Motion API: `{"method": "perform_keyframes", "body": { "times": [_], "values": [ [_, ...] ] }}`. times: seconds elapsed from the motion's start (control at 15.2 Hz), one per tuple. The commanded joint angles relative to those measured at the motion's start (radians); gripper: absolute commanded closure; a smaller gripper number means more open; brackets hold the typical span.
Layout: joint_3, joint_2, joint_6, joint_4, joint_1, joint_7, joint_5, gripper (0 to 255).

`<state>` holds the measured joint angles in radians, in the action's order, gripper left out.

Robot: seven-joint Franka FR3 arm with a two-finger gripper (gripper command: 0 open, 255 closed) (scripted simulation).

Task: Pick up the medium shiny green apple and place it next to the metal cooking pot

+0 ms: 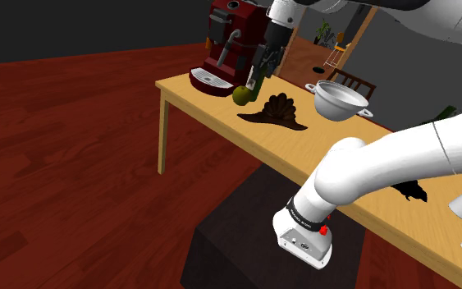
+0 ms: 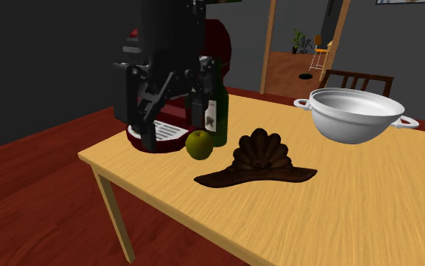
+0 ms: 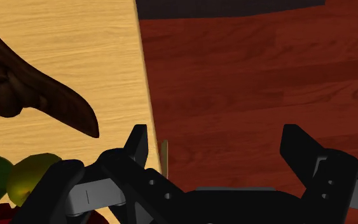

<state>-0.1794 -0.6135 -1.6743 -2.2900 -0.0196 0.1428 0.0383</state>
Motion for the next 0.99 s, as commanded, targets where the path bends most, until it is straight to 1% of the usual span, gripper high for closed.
{"method": "perform_keyframes", "body": {
  "times": [0.0, 0.26, 0.46, 0.73, 0.92],
  "values": [
    [-0.036, 0.043, -0.036, 0.012, -0.004, 0.051, 0.013, 0],
    [-0.113, 0.149, -0.107, 0.054, -0.01, 0.156, 0.023, 0],
    [-0.169, 0.24, -0.155, 0.1, -0.012, 0.239, 0.016, 0],
    [-0.239, 0.375, -0.208, 0.18, -0.012, 0.354, -0.019, 0],
    [-0.286, 0.488, -0.237, 0.256, -0.017, 0.447, -0.065, 0]
  ]
}}
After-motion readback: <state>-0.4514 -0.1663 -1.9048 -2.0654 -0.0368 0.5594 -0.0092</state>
